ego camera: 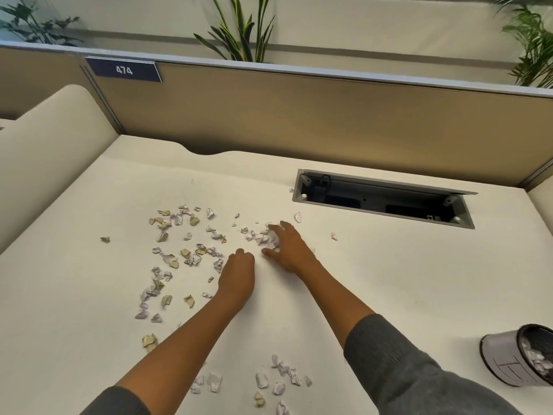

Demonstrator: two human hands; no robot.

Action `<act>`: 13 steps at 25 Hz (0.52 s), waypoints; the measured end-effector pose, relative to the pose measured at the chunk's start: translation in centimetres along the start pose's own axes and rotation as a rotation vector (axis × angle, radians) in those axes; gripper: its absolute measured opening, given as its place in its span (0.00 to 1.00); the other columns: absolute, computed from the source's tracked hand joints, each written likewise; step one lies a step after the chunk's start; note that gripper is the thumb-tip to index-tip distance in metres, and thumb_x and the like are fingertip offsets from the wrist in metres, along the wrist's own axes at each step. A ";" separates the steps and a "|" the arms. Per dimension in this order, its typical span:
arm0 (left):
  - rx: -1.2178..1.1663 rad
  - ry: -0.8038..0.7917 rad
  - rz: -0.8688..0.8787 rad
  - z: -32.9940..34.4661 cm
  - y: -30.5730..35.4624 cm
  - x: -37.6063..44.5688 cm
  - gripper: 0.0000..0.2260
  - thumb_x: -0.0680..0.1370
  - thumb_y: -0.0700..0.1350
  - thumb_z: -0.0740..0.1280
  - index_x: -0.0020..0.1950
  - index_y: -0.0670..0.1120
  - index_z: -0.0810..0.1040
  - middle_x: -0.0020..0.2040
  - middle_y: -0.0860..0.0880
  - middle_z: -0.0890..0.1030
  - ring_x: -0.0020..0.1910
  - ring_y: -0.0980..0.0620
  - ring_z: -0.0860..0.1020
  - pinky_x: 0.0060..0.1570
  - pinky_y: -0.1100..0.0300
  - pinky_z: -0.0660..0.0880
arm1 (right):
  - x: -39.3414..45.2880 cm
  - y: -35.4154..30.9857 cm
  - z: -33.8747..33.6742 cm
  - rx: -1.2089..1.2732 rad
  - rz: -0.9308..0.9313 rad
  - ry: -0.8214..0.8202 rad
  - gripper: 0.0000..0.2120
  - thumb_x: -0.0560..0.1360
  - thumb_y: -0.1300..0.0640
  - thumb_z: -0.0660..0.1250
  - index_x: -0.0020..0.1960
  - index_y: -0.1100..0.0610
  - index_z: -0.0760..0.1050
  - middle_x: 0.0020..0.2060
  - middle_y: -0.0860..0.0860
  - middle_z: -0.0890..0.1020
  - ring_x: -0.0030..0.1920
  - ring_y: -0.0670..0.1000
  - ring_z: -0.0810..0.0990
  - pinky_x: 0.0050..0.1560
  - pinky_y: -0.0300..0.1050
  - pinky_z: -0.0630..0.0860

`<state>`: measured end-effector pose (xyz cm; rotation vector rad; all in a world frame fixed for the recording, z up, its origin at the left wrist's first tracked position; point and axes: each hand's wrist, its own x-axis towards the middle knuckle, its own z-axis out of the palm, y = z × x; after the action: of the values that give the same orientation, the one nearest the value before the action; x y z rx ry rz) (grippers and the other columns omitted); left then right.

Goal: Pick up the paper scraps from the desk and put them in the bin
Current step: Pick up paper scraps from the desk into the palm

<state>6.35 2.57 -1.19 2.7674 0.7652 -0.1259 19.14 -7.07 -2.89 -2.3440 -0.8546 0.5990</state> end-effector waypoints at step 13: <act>-0.315 -0.022 -0.096 -1.0 -0.9 -0.1 0.12 0.68 0.34 0.64 0.29 0.49 0.72 0.28 0.48 0.68 0.29 0.49 0.64 0.32 0.62 0.65 | -3.7 0.5 -0.3 -0.195 -0.017 0.091 0.10 0.77 0.66 0.61 0.48 0.60 0.81 0.50 0.55 0.79 0.50 0.56 0.78 0.46 0.47 0.73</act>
<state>5.79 3.50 -0.39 2.4305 0.8339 -0.0494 16.94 -10.05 -2.15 -2.5144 -0.9263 0.4140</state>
